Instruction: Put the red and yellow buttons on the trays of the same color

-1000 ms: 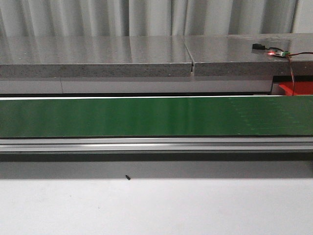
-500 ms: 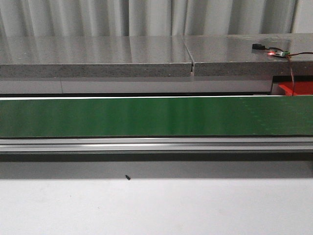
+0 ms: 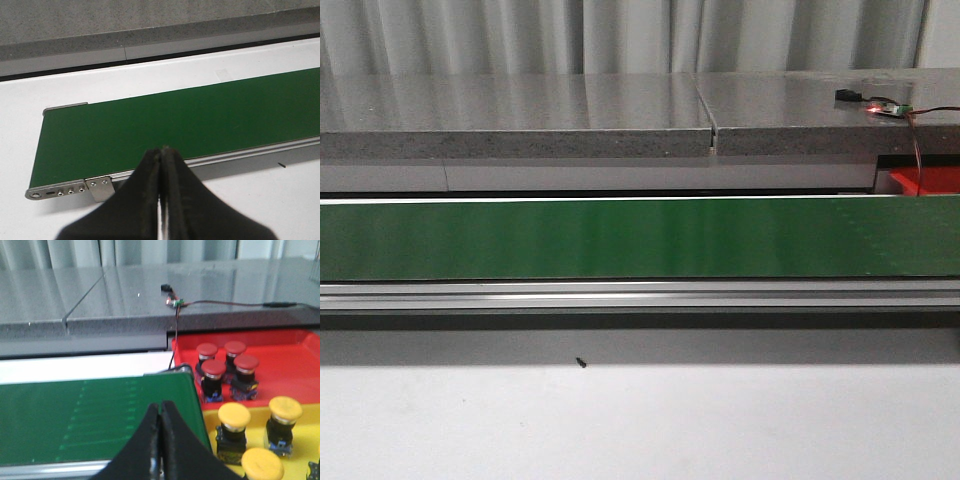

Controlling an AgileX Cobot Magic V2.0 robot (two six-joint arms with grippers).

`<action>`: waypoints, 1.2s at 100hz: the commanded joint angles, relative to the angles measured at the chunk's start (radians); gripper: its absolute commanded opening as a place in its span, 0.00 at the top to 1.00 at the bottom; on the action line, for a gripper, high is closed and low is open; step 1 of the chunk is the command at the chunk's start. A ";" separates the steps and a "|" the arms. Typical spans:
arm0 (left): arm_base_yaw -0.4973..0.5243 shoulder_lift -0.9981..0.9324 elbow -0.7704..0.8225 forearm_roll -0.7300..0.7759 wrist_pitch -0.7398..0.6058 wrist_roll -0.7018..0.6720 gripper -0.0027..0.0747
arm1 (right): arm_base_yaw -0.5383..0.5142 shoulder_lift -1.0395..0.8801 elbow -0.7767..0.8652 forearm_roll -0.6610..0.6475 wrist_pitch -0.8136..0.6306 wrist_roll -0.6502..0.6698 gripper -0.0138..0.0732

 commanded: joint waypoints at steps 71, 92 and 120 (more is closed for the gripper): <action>-0.007 0.013 -0.026 -0.011 -0.071 -0.005 0.99 | 0.000 -0.280 0.091 -0.100 -0.047 0.027 0.92; -0.007 0.013 -0.026 -0.011 -0.071 -0.005 0.99 | 0.000 -0.280 0.090 -0.100 -0.050 0.027 0.92; -0.007 0.013 -0.026 -0.011 -0.071 -0.005 0.99 | 0.000 -0.280 0.090 -0.100 -0.050 0.027 0.92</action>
